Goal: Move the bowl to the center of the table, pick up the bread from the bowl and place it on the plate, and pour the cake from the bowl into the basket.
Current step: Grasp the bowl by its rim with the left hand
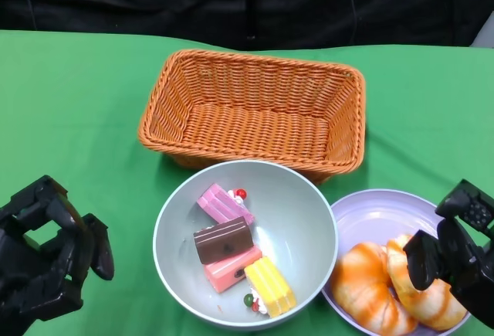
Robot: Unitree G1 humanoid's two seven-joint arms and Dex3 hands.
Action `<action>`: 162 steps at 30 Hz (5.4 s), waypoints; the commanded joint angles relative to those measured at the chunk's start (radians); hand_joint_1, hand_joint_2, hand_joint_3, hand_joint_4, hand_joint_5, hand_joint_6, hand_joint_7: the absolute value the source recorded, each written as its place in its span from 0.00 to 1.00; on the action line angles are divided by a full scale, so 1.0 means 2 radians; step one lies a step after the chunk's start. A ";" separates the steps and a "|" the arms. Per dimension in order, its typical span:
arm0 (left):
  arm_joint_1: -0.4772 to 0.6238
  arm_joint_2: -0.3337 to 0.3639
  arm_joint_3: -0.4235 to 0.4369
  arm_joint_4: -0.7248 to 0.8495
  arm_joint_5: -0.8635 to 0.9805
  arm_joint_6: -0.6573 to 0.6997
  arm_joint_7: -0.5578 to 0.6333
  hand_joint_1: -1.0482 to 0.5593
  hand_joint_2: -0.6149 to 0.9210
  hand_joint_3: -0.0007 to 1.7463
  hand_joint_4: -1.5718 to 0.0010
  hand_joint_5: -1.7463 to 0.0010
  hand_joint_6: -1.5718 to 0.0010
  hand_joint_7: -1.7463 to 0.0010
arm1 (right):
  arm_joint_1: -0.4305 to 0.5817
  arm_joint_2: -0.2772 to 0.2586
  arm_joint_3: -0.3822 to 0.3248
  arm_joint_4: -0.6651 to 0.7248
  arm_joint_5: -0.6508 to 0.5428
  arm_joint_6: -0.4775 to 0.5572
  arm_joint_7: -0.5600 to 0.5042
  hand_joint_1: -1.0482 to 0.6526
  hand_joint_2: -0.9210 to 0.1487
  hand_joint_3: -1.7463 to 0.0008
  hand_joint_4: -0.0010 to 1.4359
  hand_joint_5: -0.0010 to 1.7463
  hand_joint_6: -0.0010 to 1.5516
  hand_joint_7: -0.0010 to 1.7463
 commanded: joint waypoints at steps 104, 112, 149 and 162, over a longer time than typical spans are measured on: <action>-0.309 0.275 -0.296 0.353 0.804 -0.631 0.286 0.37 0.98 0.00 0.52 1.00 0.46 1.00 | 0.003 0.063 0.017 0.001 0.003 0.011 -0.116 0.53 0.20 0.38 0.59 1.00 0.43 0.96; -0.331 0.276 -0.342 0.369 0.907 -0.598 0.431 0.35 0.96 0.00 0.49 0.99 0.44 0.99 | -0.001 0.069 0.018 0.024 -0.009 0.000 -0.100 0.53 0.20 0.37 0.59 1.00 0.41 0.99; -0.426 0.258 -0.531 0.493 0.972 -0.485 0.639 0.35 0.97 0.01 0.41 0.98 0.36 0.99 | -0.030 0.077 0.003 0.122 -0.042 -0.053 -0.039 0.54 0.24 0.35 0.60 1.00 0.41 0.98; -0.447 0.264 -0.552 0.506 0.961 -0.515 0.638 0.34 0.90 0.00 0.27 0.96 0.20 0.97 | -0.027 0.079 0.002 0.114 -0.044 -0.052 -0.045 0.54 0.22 0.35 0.59 1.00 0.40 0.99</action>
